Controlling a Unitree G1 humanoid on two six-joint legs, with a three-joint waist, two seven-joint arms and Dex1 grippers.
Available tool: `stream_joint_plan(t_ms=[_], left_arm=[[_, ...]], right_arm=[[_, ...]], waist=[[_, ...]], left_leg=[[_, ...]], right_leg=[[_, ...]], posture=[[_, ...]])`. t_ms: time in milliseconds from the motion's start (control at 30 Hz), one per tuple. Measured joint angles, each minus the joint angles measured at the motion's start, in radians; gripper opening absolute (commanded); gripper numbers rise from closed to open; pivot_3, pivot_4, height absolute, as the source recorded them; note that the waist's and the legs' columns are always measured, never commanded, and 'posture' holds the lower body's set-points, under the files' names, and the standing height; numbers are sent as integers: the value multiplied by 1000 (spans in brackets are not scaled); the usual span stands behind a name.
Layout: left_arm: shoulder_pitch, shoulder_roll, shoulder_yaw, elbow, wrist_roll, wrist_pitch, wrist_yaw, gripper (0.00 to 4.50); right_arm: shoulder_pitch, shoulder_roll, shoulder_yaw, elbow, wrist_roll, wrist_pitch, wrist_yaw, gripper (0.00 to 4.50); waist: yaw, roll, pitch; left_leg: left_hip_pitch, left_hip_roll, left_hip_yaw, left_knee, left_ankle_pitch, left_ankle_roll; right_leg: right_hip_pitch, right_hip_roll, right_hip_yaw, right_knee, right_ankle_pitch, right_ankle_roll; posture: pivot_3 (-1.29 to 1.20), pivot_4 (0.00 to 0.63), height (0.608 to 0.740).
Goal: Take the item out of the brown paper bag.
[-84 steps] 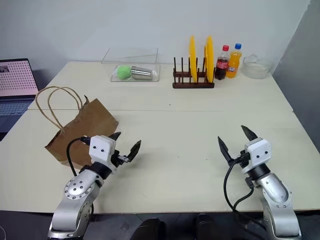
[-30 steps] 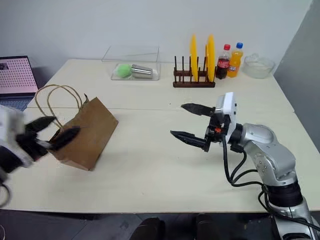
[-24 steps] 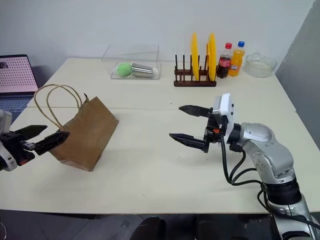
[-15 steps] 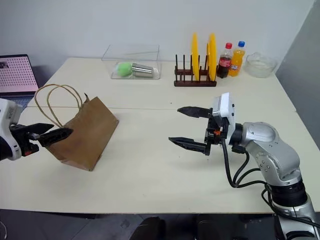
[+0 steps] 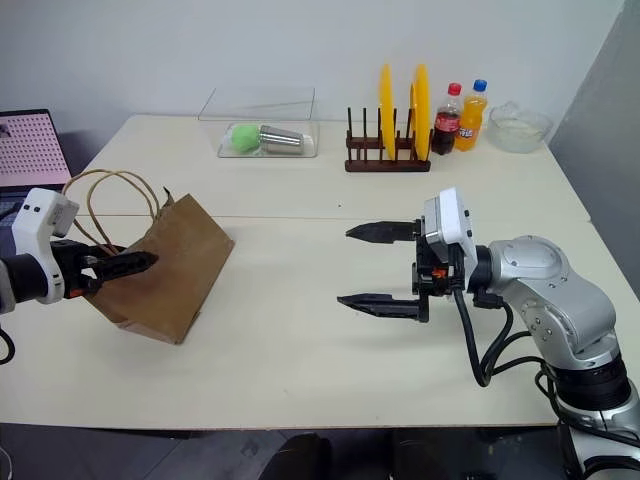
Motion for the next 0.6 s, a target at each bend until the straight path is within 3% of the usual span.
stream_joint_plan(t_ms=[167,367,600], left_arm=[[-32,10,-25,35,27,-35,-40,20],[-124,42,-110,106,75,-123,-153,20],[-404,29,-322,295,225,-369,-353,20]], right_arm=[[0,-4,4,-4,1,6,1,4500],[36,-11,1,-48,4,23,-23,4500],[132,-19,-45,-126,9,59,-112,4500]], waist=[[0,0,0],[2,0,0],[6,-1,0]], left_leg=[[0,0,0,0,0,0],[-8,0,0,2,0,0],[-12,-1,-1,3,0,0]], right_leg=[[0,0,0,0,0,0],[-6,0,-1,1,1,-1],[-8,0,-2,1,3,-4]], posture=[[0,150,740],[0,150,740],[0,150,740]])
